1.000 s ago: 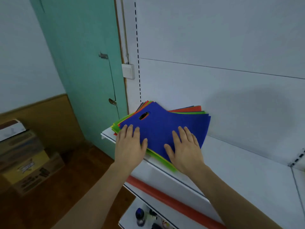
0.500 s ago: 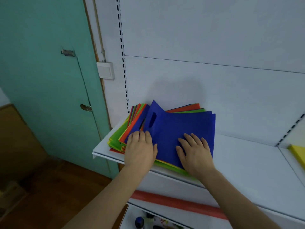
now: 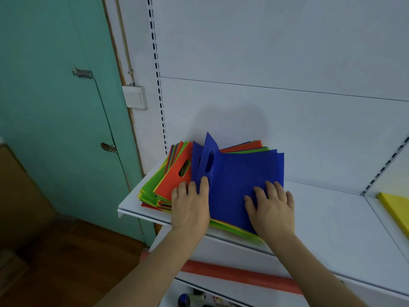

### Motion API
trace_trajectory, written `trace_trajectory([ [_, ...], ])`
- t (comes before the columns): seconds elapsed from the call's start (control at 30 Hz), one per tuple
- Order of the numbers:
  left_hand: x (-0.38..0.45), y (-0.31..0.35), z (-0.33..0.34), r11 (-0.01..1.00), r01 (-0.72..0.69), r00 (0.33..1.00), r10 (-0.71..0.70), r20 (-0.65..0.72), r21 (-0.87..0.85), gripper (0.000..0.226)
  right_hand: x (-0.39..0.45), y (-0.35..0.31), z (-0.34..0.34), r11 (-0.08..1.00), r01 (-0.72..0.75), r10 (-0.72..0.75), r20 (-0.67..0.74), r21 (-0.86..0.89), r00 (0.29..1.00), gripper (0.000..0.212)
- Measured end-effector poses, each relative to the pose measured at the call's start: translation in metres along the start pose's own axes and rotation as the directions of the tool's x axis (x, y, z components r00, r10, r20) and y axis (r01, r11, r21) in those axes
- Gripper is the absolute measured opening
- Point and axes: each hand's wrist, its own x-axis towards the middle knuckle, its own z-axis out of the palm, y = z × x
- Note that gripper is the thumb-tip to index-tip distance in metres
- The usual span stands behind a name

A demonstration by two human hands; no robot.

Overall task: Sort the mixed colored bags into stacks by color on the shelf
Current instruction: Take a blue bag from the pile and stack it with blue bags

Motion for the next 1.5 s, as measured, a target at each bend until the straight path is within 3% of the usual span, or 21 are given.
trace_trajectory([
  [0.1, 0.005, -0.001, -0.005, 0.986, -0.020, 1.000, 0.017, -0.021, -0.166, 0.073, 0.003, 0.018, -0.002, 0.980, -0.180, 0.175, 0.060, 0.087, 0.983, 0.074],
  [0.2, 0.013, -0.005, -0.012, 0.947, 0.028, 1.000, -0.031, -0.006, -0.319, 0.059, 0.012, 0.033, -0.009, 0.870, -0.325, 0.281, 0.170, 0.371, 0.945, 0.081],
  [0.33, 0.022, -0.010, -0.021, 0.783, 0.118, 0.988, -0.152, -0.004, -0.610, 0.029, 0.019, 0.047, -0.018, 0.752, -0.325, 0.326, 0.105, 0.574, 0.939, 0.069],
  [0.4, 0.029, -0.016, -0.025, 0.779, 0.153, 0.975, -0.220, -0.037, -0.609, 0.015, 0.022, 0.055, -0.020, 0.695, -0.354, 0.367, 0.114, 0.625, 0.923, 0.057],
  [0.43, 0.032, -0.019, -0.025, 0.788, 0.169, 0.971, -0.235, -0.035, -0.591, 0.013, 0.024, 0.060, -0.019, 0.692, -0.360, 0.376, 0.114, 0.626, 0.920, 0.039],
  [0.5, 0.039, -0.023, -0.026, 0.784, 0.208, 0.971, -0.235, 0.030, -0.584, 0.029, 0.026, 0.069, -0.019, 0.705, -0.357, 0.374, 0.106, 0.612, 0.921, 0.006],
  [0.67, 0.055, -0.022, -0.009, 0.669, 0.353, 0.935, -0.280, 0.218, -0.654, 0.049, 0.020, 0.080, -0.017, 0.682, -0.294, 0.361, 0.042, 0.670, 0.932, 0.021],
  [0.73, 0.059, -0.018, -0.006, 0.534, 0.409, 0.908, -0.316, 0.273, -0.741, 0.050, 0.015, 0.082, -0.018, 0.665, -0.255, 0.353, 0.006, 0.702, 0.936, 0.021],
  [0.8, 0.061, -0.014, -0.005, 0.445, 0.379, 0.910, -0.339, 0.239, -0.812, 0.044, 0.012, 0.085, -0.023, 0.647, -0.194, 0.346, -0.057, 0.737, 0.936, 0.015],
  [0.93, 0.066, -0.010, -0.018, 0.583, 0.151, 0.943, -0.327, -0.061, -0.798, 0.046, 0.012, 0.090, -0.041, 0.530, -0.095, 0.407, -0.155, 0.843, 0.900, 0.016],
  [1.03, 0.071, -0.008, -0.032, 0.494, -0.004, 0.930, -0.317, -0.185, -0.869, 0.055, 0.011, 0.087, -0.055, 0.458, -0.009, 0.422, -0.208, 0.889, 0.882, 0.019],
  [1.2, 0.067, 0.003, -0.037, 0.311, -0.084, 0.921, -0.338, -0.193, -0.947, 0.059, 0.005, 0.083, -0.052, 0.450, 0.010, 0.377, -0.200, 0.893, 0.904, 0.020],
  [1.27, 0.065, 0.006, -0.031, 0.331, -0.066, 0.924, -0.336, -0.183, -0.941, 0.049, 0.004, 0.085, -0.045, 0.476, -0.037, 0.365, -0.159, 0.879, 0.917, 0.022],
  [1.37, 0.065, 0.008, -0.023, 0.426, 0.028, 0.940, -0.318, -0.121, -0.904, 0.013, 0.006, 0.090, -0.040, 0.499, -0.068, 0.373, -0.144, 0.864, 0.916, 0.020],
  [1.5, 0.063, 0.008, -0.023, 0.430, 0.004, 0.954, -0.272, -0.126, -0.903, 0.019, 0.003, 0.093, -0.041, 0.487, -0.059, 0.402, -0.163, 0.872, 0.901, 0.024],
])
